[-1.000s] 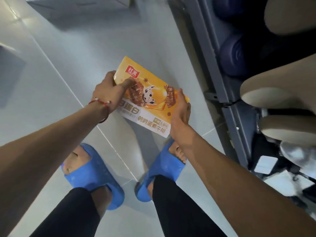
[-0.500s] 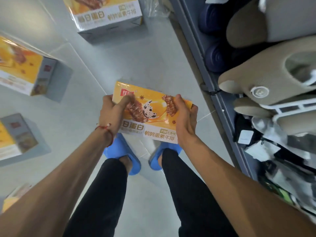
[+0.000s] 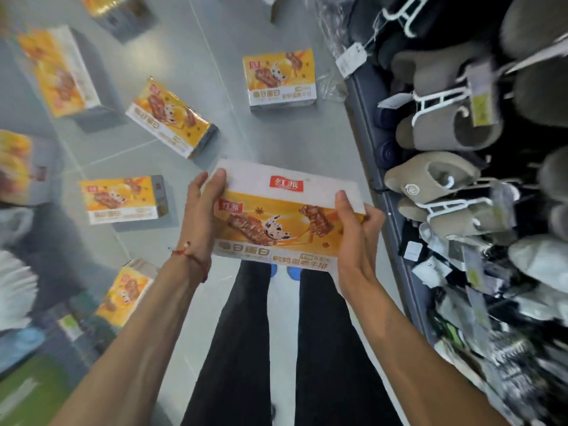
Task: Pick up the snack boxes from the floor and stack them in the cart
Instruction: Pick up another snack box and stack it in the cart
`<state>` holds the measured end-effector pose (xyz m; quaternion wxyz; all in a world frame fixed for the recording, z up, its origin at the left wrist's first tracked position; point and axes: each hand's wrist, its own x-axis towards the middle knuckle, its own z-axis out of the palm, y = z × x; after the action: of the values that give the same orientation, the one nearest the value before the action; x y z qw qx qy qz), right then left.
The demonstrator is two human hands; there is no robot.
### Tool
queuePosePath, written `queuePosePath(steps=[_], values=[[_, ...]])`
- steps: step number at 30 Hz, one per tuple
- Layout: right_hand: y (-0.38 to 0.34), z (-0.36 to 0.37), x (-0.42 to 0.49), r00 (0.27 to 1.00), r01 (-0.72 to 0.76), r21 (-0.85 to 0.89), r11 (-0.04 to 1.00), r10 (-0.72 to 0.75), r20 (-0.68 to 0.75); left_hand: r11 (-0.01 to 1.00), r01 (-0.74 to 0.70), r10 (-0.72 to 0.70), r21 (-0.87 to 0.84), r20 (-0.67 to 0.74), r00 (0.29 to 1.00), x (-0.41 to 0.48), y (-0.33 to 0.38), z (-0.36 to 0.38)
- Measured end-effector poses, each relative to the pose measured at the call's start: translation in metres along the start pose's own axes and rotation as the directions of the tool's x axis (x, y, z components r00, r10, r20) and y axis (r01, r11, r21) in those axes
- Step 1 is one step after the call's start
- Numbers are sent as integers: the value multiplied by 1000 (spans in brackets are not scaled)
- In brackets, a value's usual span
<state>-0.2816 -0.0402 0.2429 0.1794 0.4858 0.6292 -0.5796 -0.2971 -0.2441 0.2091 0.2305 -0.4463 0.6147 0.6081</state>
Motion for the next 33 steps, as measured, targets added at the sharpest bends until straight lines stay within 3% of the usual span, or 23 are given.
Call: queuePosePath(steps=[5,15,24,33], values=[[-35,4,-81,991,122,-43,992,-119,65,995,20,-19,-100,12,1000,-73,34,-41],[-61,-6,-197,941,263,-35,964,-249,230,928,-133,154,-348,32,988,-189,49,-120],[-67,-28,-243,843,372,-55,927,-312,438,798,-300,246,-522,-172,954,-283,3,-137],[-57,-77,-264,676,456,-103,884,-269,686,636,-456,160,-622,-472,867,-374,-71,-88]])
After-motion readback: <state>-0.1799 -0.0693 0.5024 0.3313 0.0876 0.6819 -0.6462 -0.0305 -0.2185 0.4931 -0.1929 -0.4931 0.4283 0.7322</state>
